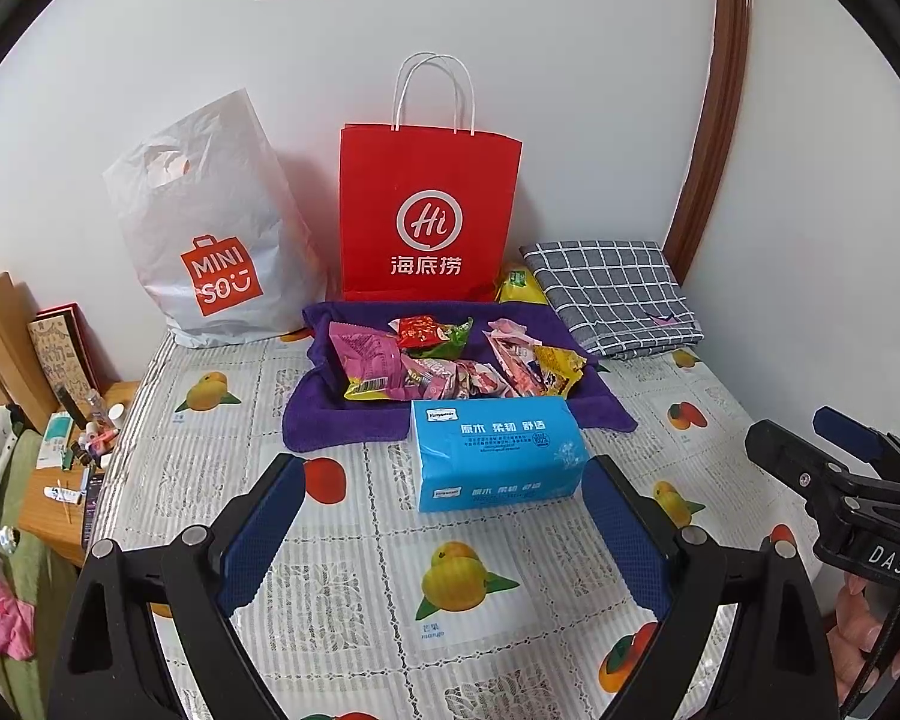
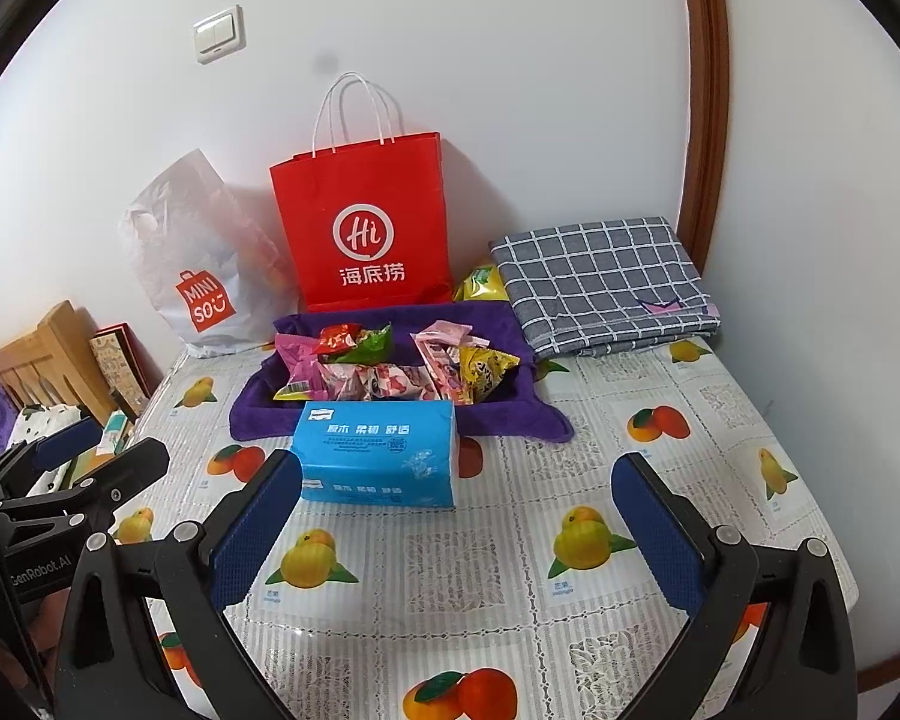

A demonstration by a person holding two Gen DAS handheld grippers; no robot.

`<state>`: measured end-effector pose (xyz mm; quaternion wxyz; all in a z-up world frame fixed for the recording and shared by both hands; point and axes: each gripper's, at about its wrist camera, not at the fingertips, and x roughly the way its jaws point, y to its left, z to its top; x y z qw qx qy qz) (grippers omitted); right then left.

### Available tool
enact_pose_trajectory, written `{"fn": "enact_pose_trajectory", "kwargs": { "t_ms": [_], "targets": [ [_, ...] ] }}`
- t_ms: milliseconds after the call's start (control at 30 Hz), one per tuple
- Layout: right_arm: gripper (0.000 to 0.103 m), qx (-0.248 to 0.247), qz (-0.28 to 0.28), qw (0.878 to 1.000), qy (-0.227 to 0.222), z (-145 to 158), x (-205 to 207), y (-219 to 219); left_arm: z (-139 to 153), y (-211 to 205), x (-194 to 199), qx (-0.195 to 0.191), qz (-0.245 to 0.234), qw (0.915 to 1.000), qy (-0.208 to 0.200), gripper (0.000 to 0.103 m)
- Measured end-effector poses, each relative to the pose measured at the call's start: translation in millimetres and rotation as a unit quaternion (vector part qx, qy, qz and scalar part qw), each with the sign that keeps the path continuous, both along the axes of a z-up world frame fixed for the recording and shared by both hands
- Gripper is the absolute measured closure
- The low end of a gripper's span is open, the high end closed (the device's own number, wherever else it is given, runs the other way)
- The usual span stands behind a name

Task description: Organize snacks

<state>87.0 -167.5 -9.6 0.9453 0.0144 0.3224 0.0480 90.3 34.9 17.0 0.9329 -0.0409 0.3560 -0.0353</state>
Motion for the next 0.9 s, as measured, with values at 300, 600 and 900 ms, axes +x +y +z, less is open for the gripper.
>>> {"fn": "enact_pose_trajectory", "kwargs": {
  "t_ms": [300,600,900],
  "targets": [
    [0.001,0.001,-0.001,1.0,0.002,-0.2,0.8,2.0,0.0,-0.3,-0.1,0.001,0.0,1.0,0.0,0.009],
    [0.001,0.002,0.0,1.0,0.003,0.0,1.1,3.9,0.6,1.0,0.3,-0.001,0.0,1.0,-0.001,0.009],
    [0.001,0.002,0.001,1.0,0.002,-0.1,1.0,4.5,-0.6,1.1,1.1,0.001,0.002,1.0,-0.002,0.009]
  ]
}}
